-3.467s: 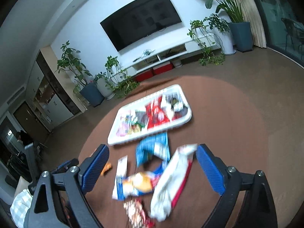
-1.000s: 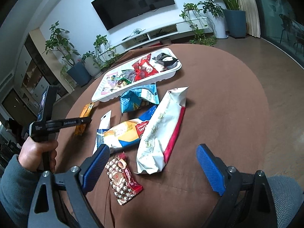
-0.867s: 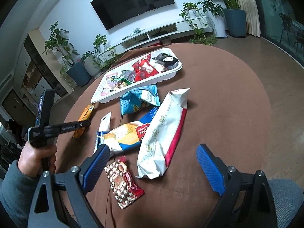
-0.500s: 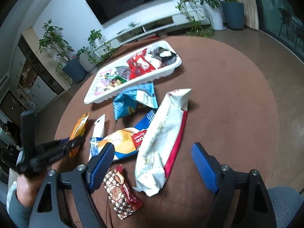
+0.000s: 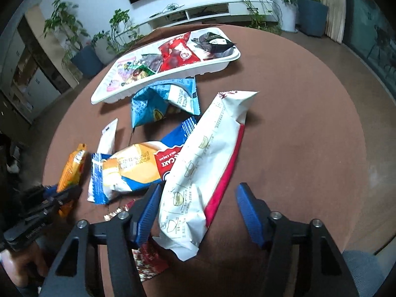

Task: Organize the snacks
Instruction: 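Grasp the orange bar with the left gripper while the right gripper grasps the white-red bag, then carry the orange bar and white-red bag into the tray and open both grippers, then withdraw both tools from the tray toward the remaining snacks, then grasp the white sachet with the left gripper while the right gripper grasps the blue-white cake packet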

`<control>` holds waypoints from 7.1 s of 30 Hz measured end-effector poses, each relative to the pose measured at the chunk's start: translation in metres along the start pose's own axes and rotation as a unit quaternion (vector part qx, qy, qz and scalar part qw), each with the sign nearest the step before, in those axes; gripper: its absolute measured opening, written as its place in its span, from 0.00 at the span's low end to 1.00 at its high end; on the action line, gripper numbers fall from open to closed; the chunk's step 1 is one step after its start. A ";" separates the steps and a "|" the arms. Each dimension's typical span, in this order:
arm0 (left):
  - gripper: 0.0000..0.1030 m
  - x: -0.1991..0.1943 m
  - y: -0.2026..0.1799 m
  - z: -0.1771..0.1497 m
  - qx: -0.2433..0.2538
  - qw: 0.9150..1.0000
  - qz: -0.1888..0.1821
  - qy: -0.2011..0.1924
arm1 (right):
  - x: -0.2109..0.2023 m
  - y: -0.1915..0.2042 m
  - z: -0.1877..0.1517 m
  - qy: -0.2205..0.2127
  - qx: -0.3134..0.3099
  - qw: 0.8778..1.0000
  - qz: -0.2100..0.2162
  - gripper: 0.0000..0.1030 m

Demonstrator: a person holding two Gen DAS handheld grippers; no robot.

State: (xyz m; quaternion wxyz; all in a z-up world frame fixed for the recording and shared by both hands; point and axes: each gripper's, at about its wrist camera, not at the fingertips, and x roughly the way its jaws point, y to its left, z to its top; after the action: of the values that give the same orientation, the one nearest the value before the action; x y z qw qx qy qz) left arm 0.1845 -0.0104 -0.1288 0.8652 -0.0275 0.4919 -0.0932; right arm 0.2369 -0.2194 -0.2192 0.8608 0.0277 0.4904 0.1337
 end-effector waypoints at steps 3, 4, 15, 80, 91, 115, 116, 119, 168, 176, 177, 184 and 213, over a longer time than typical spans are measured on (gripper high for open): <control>0.17 0.000 0.000 0.000 0.001 1.000 0.000 -0.002 | -0.001 0.000 -0.002 0.001 -0.009 1.000 -0.007 0.53; 0.17 0.000 0.001 0.000 0.001 1.000 0.000 -0.002 | -0.001 -0.001 -0.002 0.002 -0.007 1.000 -0.004 0.51; 0.17 -0.001 0.002 0.000 -0.001 1.000 -0.005 -0.010 | -0.005 -0.008 -0.004 0.001 -0.003 1.000 0.000 0.34; 0.17 0.061 0.048 0.237 -0.065 0.994 -0.026 -0.079 | 0.053 0.088 0.218 -0.045 -0.156 0.984 0.074 0.30; 0.17 0.113 0.041 0.240 -0.063 0.996 -0.017 -0.064 | 0.105 0.083 0.212 0.000 -0.154 0.986 0.063 0.30; 0.18 0.118 0.042 0.224 -0.078 0.995 -0.012 -0.056 | 0.109 0.079 0.204 -0.007 -0.153 0.987 0.054 0.44; 0.19 0.118 0.041 0.225 -0.076 0.995 -0.012 -0.056 | 0.106 0.079 0.205 -0.010 -0.154 0.987 0.053 0.45; 0.19 0.116 0.043 0.226 -0.076 0.995 -0.013 -0.055 | 0.099 0.080 0.206 -0.020 -0.155 0.986 0.050 0.47; 1.00 -0.009 0.009 0.030 -0.131 0.988 -0.016 -0.082 | -0.058 -0.021 0.035 -0.132 0.050 0.977 0.157 0.91; 1.00 -0.012 -0.014 -0.001 -0.115 0.991 -0.024 -0.069 | -0.051 -0.017 -0.037 -0.101 0.058 0.981 0.153 0.91; 1.00 -0.013 -0.016 0.002 -0.114 0.991 -0.024 -0.066 | -0.051 -0.016 -0.042 -0.098 0.057 0.982 0.154 0.91; 1.00 -0.005 -0.025 0.015 -0.099 0.994 -0.017 -0.053 | -0.053 -0.004 -0.056 -0.100 0.033 0.982 0.155 0.91; 0.87 0.075 -0.034 0.069 -0.004 0.997 0.068 0.026 | -0.045 0.003 -0.059 -0.089 0.014 0.984 0.152 0.91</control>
State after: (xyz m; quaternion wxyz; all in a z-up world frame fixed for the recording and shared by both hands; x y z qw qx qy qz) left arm 0.2761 -0.0607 -0.1519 0.8563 0.0053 0.5154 -0.0326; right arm 0.1641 -0.2326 -0.2119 0.8701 0.1259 0.4036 0.2533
